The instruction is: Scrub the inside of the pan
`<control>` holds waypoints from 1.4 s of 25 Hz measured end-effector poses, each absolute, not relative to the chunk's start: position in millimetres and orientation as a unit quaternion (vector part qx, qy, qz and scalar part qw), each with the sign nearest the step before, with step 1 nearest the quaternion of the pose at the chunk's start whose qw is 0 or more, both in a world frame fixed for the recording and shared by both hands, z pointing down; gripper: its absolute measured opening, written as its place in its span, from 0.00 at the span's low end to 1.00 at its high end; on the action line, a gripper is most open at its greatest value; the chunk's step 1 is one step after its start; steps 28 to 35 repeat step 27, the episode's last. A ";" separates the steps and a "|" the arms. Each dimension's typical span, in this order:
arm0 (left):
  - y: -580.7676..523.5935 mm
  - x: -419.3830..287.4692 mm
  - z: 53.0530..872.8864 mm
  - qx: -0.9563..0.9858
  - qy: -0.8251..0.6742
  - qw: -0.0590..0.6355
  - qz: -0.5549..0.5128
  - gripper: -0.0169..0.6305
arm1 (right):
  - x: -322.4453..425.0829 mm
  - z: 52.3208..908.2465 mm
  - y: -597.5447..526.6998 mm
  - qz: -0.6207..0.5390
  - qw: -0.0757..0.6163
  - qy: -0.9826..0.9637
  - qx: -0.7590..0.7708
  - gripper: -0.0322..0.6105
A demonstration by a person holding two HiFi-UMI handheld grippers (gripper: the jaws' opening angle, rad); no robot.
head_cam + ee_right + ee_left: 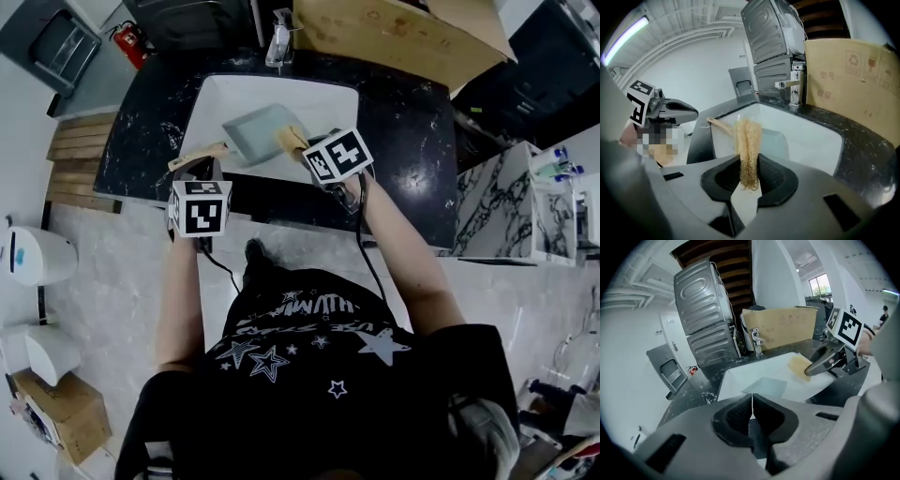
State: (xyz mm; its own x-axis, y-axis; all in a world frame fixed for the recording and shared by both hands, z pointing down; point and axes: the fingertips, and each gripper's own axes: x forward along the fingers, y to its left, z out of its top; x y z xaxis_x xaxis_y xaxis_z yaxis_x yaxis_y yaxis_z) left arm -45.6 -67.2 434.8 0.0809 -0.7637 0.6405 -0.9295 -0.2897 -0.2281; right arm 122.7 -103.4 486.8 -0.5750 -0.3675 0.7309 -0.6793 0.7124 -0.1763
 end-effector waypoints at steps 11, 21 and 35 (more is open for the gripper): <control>-5.6 -1.0 430.9 0.731 -0.595 0.151 0.299 0.04 | 164.0 475.4 -57.7 0.187 0.348 -0.865 0.311 0.18; 34.8 25.2 445.7 0.724 -0.598 0.182 0.292 0.04 | 180.4 482.5 -27.9 0.169 0.356 -0.871 0.294 0.18; 45.1 39.8 453.1 0.722 -0.596 0.192 0.294 0.04 | 193.2 486.2 -29.7 0.164 0.351 -0.868 0.310 0.18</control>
